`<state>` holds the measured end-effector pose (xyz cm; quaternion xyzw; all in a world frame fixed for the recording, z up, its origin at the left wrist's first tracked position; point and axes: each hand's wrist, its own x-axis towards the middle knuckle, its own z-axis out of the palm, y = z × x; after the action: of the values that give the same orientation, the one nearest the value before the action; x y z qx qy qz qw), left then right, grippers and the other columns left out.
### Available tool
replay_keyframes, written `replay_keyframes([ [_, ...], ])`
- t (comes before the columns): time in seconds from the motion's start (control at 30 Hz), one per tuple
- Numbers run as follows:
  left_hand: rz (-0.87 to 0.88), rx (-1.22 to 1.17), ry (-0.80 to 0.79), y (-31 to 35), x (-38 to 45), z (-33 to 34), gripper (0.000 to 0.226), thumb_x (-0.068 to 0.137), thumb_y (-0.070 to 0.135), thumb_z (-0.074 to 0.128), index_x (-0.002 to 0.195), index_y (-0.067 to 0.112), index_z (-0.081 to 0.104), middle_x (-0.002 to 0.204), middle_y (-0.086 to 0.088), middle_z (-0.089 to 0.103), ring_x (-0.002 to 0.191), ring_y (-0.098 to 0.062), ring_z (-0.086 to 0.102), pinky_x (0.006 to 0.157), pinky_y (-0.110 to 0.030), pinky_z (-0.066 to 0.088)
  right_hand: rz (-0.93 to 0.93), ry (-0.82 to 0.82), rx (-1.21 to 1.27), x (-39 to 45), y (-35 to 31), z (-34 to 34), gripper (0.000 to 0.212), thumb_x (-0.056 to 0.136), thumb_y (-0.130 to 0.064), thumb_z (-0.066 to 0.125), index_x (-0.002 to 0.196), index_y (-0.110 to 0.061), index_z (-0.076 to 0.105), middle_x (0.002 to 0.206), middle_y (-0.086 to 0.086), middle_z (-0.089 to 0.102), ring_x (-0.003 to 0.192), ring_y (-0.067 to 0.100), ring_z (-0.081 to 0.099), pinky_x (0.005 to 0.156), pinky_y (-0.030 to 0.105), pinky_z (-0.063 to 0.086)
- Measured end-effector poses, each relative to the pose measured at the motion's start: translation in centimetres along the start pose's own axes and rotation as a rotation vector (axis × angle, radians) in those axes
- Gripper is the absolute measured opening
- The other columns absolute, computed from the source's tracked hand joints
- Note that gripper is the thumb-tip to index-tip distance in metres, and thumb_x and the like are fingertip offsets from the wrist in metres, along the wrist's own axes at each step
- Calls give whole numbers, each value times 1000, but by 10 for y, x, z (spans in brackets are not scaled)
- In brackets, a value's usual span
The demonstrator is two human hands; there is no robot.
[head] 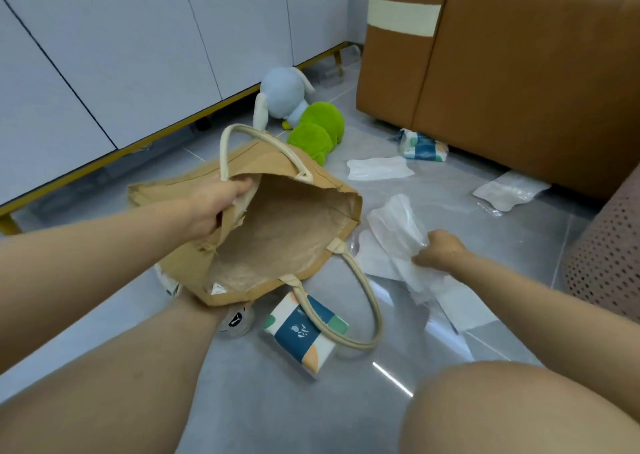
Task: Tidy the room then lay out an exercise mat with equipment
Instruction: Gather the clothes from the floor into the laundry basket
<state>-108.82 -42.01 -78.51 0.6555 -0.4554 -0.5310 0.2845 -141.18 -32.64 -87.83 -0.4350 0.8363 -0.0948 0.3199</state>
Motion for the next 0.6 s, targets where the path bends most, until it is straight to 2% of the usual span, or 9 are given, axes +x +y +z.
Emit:
replay_keyframes([
  [0.1,61,-58,-74,17,-16,5,17,96,26,54,107,14,55,86,-6,57,69,-17,52,57,-29,45,102,38,276,-30,1,-59,47,84,-13,70,125,0,50,119,16,56,97,32,56,80,36,47],
  [0.17,54,-170,-94,26,-29,7,11,98,24,49,95,15,56,79,-4,56,66,-15,51,56,-27,43,175,-39,378,-56,-1,-87,50,82,-17,74,124,-4,50,120,14,56,97,30,55,81,38,49],
  [0.23,25,-293,-144,35,-39,10,16,100,25,46,97,15,58,80,-3,58,68,-14,53,59,-27,43,221,-171,472,-77,-5,-100,48,81,-18,73,121,-1,52,110,11,65,93,25,63,83,35,53],
  [0.3,18,-367,-198,41,-43,14,20,100,27,45,104,13,59,82,-3,60,69,-14,55,61,-26,45,205,-314,614,-92,-15,-99,29,87,-12,66,114,-2,57,91,10,73,73,17,70,62,25,57],
  [0.33,25,-392,-219,45,-47,16,21,100,28,45,100,13,60,82,-2,60,69,-13,56,60,-25,47,200,-358,637,-99,-22,-95,20,88,-9,63,107,-3,58,85,10,73,66,16,69,52,23,56],
  [0.4,48,-403,-247,50,-52,21,19,100,29,46,97,15,59,82,-1,61,68,-12,57,55,-23,50,174,-442,630,-106,-34,-82,22,88,-7,63,110,-4,58,92,11,71,66,16,68,47,22,54],
  [0.53,119,-359,-234,47,-59,35,16,100,25,47,102,14,58,85,-5,61,70,-15,57,63,-27,47,180,-622,441,-95,-52,-40,25,88,-7,63,112,-3,58,88,9,70,65,15,70,54,22,54],
  [0.6,132,-346,-193,43,-59,34,14,100,23,46,102,15,58,83,-3,62,69,-13,57,59,-24,48,175,-671,336,-86,-60,-11,42,83,-7,70,121,-5,53,103,10,67,88,20,68,75,29,57],
])
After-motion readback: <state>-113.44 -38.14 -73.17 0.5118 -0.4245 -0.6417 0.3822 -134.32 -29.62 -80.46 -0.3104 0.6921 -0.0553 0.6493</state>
